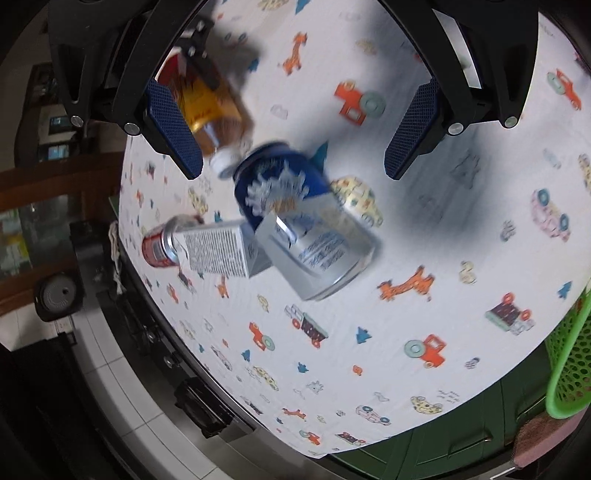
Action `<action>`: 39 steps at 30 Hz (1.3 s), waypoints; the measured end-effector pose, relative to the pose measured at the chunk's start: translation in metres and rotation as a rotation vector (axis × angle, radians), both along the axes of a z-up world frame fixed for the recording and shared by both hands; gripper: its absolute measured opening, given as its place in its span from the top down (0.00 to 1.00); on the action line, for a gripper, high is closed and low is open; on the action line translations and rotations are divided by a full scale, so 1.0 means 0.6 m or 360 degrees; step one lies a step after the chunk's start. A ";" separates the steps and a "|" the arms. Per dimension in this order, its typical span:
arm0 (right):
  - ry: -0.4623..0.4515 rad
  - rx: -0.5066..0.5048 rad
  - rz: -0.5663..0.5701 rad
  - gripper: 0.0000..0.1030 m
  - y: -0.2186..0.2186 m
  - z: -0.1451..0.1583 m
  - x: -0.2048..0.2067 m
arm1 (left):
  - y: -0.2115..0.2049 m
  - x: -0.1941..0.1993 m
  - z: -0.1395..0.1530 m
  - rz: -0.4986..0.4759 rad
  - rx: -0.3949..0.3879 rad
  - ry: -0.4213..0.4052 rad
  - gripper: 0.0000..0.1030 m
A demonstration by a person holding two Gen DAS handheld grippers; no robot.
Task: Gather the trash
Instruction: 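Grasp the blue milk-beer can with the left tool while the right tool grasps the Dongpeng bottle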
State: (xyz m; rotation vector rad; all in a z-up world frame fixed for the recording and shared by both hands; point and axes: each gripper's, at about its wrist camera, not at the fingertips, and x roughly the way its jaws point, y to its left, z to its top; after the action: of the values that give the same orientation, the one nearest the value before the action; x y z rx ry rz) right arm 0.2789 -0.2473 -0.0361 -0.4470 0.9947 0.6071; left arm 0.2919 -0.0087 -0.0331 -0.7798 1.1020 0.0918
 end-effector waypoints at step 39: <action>0.0269 0.0077 0.0075 0.38 -0.003 -0.031 -0.041 | 0.055 0.044 -0.067 0.0050 -0.0166 0.0018 0.21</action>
State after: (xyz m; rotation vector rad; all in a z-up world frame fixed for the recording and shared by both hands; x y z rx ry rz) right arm 0.2544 -0.2493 -0.0548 -0.3817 1.1303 0.7188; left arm 0.3185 0.0243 -0.0732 -0.8909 1.1125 0.0655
